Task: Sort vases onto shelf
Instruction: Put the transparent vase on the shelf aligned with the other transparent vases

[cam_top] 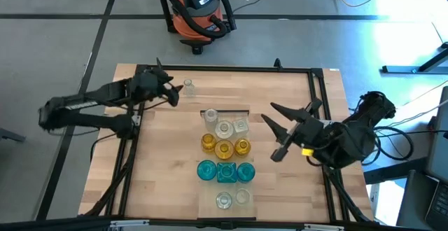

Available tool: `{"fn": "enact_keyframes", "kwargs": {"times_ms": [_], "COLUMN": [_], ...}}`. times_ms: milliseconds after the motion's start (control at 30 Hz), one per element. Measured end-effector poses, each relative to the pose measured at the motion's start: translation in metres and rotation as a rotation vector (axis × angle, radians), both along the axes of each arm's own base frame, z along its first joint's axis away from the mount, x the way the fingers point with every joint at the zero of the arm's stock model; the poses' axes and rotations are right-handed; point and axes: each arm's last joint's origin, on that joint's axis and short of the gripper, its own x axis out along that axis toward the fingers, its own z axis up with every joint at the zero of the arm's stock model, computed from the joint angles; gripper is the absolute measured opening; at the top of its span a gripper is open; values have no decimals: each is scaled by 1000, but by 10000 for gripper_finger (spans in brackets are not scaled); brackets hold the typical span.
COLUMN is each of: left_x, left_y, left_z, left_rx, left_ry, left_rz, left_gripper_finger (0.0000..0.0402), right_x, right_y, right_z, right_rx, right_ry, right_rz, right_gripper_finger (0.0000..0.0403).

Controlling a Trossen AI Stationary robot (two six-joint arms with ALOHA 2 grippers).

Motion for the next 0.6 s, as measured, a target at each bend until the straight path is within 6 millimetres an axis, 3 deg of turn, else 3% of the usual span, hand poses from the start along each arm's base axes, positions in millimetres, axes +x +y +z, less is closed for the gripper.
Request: {"fn": "enact_keyframes", "kwargs": {"times_ms": [133, 333, 600], "left_x": [-6, -1, 2], "left_y": [29, 68, 117], "left_z": [-24, -43, -69], "left_rx": [-42, -106, -347], "left_ry": [-76, -111, -90], "left_rz": [-28, -102, 105], "left_gripper_finger": [274, 267, 266], "right_x": [7, 13, 6], "right_y": [-10, -20, -25], "right_z": [0, -1, 4], "right_rx": [-1, -7, -80], "right_ry": [2, 11, 64], "right_rz": [-41, -82, -98], "right_gripper_finger": [136, 136, 136]}}
